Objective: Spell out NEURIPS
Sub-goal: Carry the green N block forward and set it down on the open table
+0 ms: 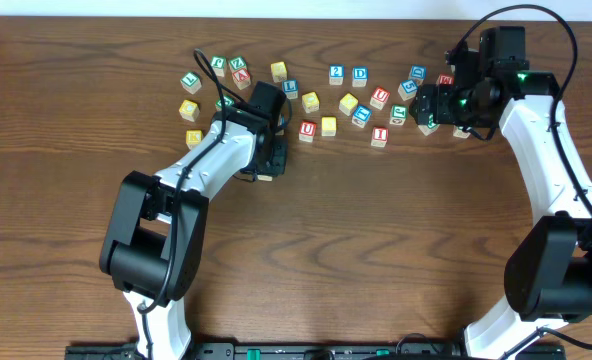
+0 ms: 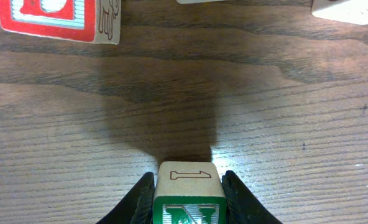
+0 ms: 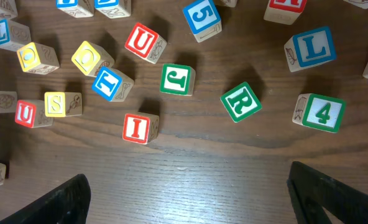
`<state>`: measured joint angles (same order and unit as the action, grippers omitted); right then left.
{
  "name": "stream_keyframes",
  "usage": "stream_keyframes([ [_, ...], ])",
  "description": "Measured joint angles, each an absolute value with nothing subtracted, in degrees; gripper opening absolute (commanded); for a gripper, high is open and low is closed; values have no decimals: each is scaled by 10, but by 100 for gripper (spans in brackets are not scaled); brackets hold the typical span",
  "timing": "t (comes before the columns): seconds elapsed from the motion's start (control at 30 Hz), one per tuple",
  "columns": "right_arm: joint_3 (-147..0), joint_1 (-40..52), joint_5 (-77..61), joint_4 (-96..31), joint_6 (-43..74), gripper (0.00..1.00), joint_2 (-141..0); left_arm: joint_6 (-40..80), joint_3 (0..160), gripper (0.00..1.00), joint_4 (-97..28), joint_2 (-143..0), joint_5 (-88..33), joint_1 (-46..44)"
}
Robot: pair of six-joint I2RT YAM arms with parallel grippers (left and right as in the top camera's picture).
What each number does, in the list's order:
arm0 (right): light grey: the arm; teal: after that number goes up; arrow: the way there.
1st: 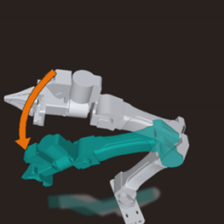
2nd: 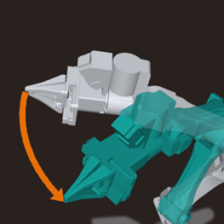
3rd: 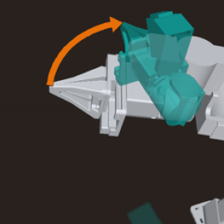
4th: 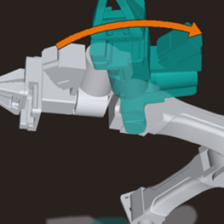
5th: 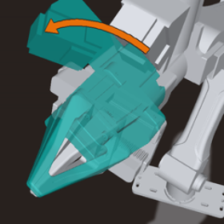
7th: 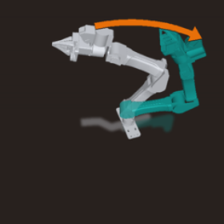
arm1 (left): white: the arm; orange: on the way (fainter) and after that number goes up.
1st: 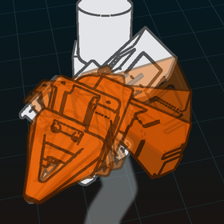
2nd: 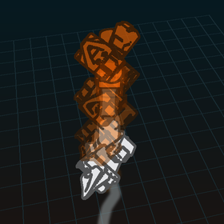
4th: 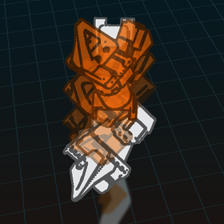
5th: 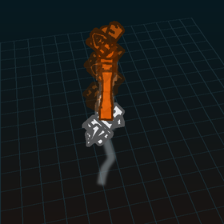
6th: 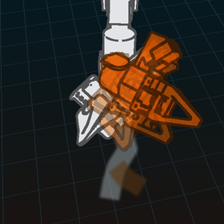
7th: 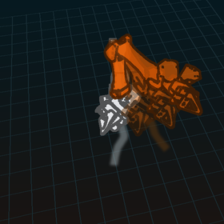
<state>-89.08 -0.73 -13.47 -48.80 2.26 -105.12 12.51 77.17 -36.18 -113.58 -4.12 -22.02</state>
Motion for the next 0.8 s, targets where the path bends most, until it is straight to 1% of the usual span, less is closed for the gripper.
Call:
stream_keyframes([
  [0.4, -891, -7, -135, -488, 23, 97, -1051, 150, 772, 28, -364, -1141, -41, -220],
  [0.53, -891, -7, -135, -488, 23, 97, -1051, 152, 772, 34, -364, -1141, -41, -220],
  [0.8, -891, -7, -135, -488, 23, 97, -1051, 152, 772, 35, -365, -1141, -41, -220],
])
